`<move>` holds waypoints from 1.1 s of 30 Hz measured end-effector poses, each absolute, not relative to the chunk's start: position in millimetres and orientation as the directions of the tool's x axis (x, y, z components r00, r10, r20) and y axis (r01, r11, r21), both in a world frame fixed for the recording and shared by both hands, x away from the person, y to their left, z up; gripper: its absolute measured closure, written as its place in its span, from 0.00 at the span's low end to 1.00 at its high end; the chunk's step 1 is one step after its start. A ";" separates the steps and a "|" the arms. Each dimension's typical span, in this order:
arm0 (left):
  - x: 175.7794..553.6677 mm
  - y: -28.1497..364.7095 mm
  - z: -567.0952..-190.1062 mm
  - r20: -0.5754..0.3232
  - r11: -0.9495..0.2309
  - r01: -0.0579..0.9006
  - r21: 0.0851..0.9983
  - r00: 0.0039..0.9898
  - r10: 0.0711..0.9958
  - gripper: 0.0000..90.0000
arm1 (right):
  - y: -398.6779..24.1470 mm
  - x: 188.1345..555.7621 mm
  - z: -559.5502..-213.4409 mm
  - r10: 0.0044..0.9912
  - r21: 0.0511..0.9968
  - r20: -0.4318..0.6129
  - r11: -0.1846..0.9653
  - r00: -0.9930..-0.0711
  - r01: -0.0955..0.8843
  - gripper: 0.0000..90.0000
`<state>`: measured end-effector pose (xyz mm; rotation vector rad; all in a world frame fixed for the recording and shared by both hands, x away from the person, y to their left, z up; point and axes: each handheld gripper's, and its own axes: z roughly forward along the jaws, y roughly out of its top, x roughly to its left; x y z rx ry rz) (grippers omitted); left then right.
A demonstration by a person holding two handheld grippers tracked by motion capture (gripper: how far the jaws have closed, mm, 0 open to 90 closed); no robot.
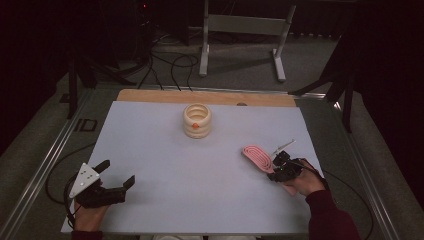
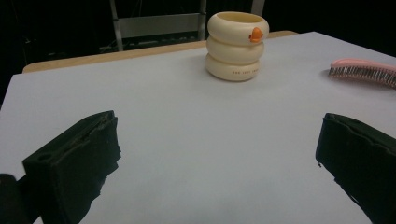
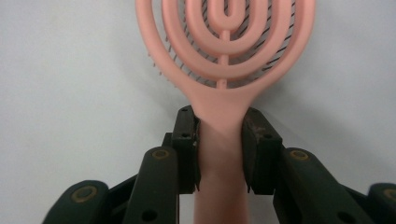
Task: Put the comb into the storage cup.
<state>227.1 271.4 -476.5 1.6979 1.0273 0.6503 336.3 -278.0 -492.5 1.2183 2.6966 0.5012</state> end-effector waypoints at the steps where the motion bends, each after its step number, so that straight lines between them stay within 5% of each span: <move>1: 227.3 271.2 -476.6 -0.048 -0.134 0.329 0.935 0.491 0.870 0.00 | -277.7 335.6 -492.0 0.748 0.361 0.009 0.617 -0.664 0.699 0.78; 33: 231.1 264.4 -477.7 -0.076 -0.128 0.385 0.914 0.472 0.878 0.00 | -240.9 321.2 -475.3 0.729 0.535 0.002 0.577 -0.684 0.617 0.81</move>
